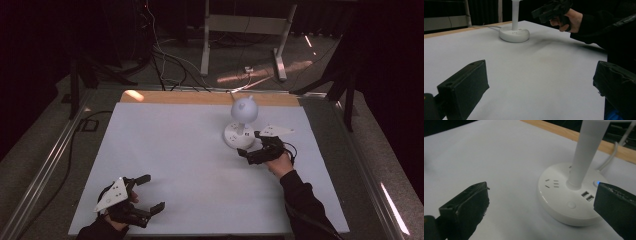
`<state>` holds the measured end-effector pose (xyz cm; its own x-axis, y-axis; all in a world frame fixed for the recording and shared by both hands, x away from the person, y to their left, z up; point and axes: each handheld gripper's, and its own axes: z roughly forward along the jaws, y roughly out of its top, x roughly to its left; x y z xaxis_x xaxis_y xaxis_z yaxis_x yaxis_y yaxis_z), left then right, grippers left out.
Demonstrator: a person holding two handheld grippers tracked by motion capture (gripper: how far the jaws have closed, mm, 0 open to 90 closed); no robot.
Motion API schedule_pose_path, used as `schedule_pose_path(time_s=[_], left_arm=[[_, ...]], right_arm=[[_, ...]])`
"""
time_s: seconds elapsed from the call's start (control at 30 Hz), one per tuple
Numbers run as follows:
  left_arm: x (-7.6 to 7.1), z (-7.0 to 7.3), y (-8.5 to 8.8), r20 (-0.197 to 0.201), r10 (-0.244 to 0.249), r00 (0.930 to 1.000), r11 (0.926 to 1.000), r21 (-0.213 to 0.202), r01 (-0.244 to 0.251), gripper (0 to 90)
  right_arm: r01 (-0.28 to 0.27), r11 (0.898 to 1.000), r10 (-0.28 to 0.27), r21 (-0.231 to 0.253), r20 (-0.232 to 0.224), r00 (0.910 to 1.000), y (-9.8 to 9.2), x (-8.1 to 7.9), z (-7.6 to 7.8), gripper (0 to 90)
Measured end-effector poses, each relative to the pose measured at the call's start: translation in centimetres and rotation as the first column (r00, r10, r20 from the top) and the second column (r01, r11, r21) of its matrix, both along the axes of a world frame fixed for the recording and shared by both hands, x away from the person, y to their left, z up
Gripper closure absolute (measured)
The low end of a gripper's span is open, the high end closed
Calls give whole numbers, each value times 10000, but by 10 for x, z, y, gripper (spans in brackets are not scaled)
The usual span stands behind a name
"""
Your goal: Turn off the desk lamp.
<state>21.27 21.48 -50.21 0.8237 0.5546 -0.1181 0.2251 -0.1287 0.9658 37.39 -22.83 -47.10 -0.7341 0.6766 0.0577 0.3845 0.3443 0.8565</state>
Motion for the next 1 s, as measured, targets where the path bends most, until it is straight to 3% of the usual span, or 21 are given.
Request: schedule_pose_path(time_s=[0.13, 0.43, 0.73, 1.0], left_arm=[[0, 0, 0, -14, -2, 10000, 10000, 1, 2, 4], [1, 0, -1, -9, -28, 10000, 10000, -4, 28, 4], [1, 0, 0, -11, -13, 10000, 10000, 23, 13, 4], [1, -1, 0, -30, -11, 10000, 10000, 56, 11, 4]], right_arm=[[-167, 9995, 161, 278, 219, 9996, -5, -11, 12, 0], [-293, 9988, 276, 398, 428, 9987, -19, -34, 16, 0], [-165, 9981, 129, 595, 603, 9981, -38, -58, 7, 0], [0, 9984, -18, 574, 312, 9995, -54, -76, -7, 0]])
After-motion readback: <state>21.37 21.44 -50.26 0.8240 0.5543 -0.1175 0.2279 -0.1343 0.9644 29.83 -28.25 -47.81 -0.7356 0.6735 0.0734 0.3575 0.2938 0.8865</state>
